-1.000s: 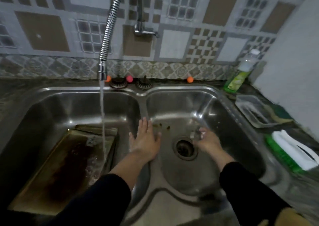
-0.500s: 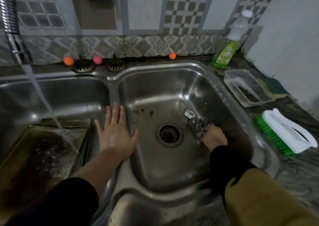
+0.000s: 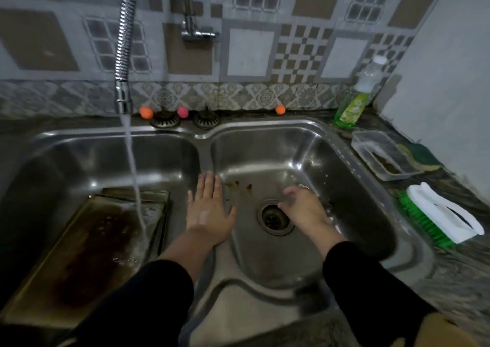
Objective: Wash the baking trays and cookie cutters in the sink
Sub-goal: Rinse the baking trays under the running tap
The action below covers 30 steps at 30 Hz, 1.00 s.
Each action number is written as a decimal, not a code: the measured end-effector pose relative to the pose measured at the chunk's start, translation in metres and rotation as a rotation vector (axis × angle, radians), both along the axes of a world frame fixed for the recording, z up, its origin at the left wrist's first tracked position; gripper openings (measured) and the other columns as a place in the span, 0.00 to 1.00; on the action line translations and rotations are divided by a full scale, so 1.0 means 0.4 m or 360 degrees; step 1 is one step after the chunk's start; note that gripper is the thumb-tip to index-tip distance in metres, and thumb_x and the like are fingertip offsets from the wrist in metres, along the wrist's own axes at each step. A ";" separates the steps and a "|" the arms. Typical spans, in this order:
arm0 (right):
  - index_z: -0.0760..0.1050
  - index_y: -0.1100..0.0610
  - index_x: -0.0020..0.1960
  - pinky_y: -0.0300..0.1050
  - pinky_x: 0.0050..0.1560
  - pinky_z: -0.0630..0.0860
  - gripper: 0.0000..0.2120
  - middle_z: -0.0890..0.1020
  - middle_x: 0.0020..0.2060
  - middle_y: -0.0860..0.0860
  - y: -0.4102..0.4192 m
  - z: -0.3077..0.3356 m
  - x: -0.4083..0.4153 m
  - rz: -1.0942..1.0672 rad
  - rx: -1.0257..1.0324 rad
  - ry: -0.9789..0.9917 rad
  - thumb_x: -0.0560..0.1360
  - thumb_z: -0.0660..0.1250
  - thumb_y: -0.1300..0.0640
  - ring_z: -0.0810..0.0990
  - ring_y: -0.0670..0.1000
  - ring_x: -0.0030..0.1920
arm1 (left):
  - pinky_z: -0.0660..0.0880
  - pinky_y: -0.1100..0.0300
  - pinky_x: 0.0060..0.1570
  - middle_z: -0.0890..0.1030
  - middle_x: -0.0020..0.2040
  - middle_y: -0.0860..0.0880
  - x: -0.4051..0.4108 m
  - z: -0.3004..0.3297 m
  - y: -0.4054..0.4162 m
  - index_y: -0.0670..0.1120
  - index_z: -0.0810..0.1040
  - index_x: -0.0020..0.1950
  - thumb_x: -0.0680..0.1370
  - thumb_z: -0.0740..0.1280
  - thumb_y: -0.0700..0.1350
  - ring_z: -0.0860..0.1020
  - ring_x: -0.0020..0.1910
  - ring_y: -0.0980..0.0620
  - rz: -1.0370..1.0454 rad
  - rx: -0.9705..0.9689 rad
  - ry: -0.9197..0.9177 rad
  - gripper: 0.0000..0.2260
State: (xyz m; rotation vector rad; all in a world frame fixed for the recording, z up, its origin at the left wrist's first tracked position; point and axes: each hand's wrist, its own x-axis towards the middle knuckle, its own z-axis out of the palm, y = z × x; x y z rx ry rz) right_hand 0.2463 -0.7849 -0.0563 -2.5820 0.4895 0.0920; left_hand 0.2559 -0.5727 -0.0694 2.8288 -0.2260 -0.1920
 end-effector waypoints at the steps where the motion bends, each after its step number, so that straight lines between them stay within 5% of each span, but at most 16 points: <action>1: 0.76 0.49 0.60 0.43 0.56 0.75 0.15 0.81 0.55 0.51 0.044 0.017 0.000 0.0077 0.0021 -0.0047 0.73 0.71 0.52 0.79 0.52 0.56 | 0.40 0.50 0.75 0.36 0.78 0.49 -0.005 0.001 0.016 0.46 0.41 0.79 0.81 0.51 0.58 0.36 0.77 0.51 -0.0042 -0.0043 -0.0007 0.33; 6: 0.78 0.49 0.57 0.44 0.58 0.73 0.11 0.81 0.55 0.49 0.292 0.065 -0.019 0.0543 0.0111 -0.0390 0.74 0.67 0.54 0.78 0.52 0.56 | 0.56 0.51 0.74 0.57 0.78 0.51 -0.048 -0.001 0.163 0.55 0.56 0.78 0.75 0.40 0.65 0.57 0.76 0.50 -0.0138 -0.0216 -0.0013 0.33; 9: 0.78 0.51 0.56 0.40 0.58 0.70 0.11 0.77 0.53 0.50 0.442 0.051 -0.056 0.0852 0.0237 -0.0458 0.75 0.65 0.57 0.75 0.50 0.55 | 0.57 0.48 0.73 0.56 0.78 0.50 -0.063 -0.035 0.295 0.56 0.59 0.76 0.79 0.53 0.58 0.55 0.76 0.48 0.0049 -0.0081 0.0183 0.25; 12: 0.74 0.50 0.62 0.41 0.59 0.70 0.15 0.75 0.59 0.50 0.563 -0.015 -0.070 0.1025 0.0343 -0.0085 0.76 0.65 0.56 0.75 0.51 0.59 | 0.51 0.42 0.75 0.50 0.79 0.51 -0.077 -0.058 0.422 0.59 0.58 0.76 0.80 0.58 0.54 0.46 0.78 0.47 0.0271 0.0065 0.0386 0.24; 16: 0.66 0.51 0.70 0.44 0.60 0.74 0.22 0.73 0.66 0.52 0.682 -0.112 -0.048 0.0604 0.0720 0.0499 0.77 0.65 0.54 0.75 0.53 0.62 | 0.47 0.41 0.74 0.40 0.79 0.47 -0.087 -0.065 0.554 0.60 0.51 0.78 0.81 0.57 0.53 0.40 0.77 0.39 0.0524 0.0147 0.0592 0.27; 26: 0.49 0.48 0.77 0.47 0.63 0.71 0.33 0.55 0.76 0.53 0.837 -0.148 -0.035 0.0046 0.0823 0.0663 0.77 0.62 0.56 0.66 0.57 0.70 | 0.57 0.41 0.72 0.24 0.73 0.55 -0.079 -0.107 0.651 0.58 0.44 0.78 0.80 0.57 0.58 0.43 0.76 0.39 0.0543 0.0036 0.0857 0.31; 30: 0.54 0.49 0.76 0.51 0.65 0.71 0.29 0.62 0.74 0.52 0.823 -0.139 -0.023 -0.0090 0.1065 0.0575 0.78 0.60 0.59 0.68 0.56 0.69 | 0.52 0.40 0.74 0.25 0.73 0.55 -0.079 -0.102 0.665 0.58 0.45 0.79 0.80 0.58 0.59 0.41 0.76 0.38 0.0574 -0.0111 0.0908 0.32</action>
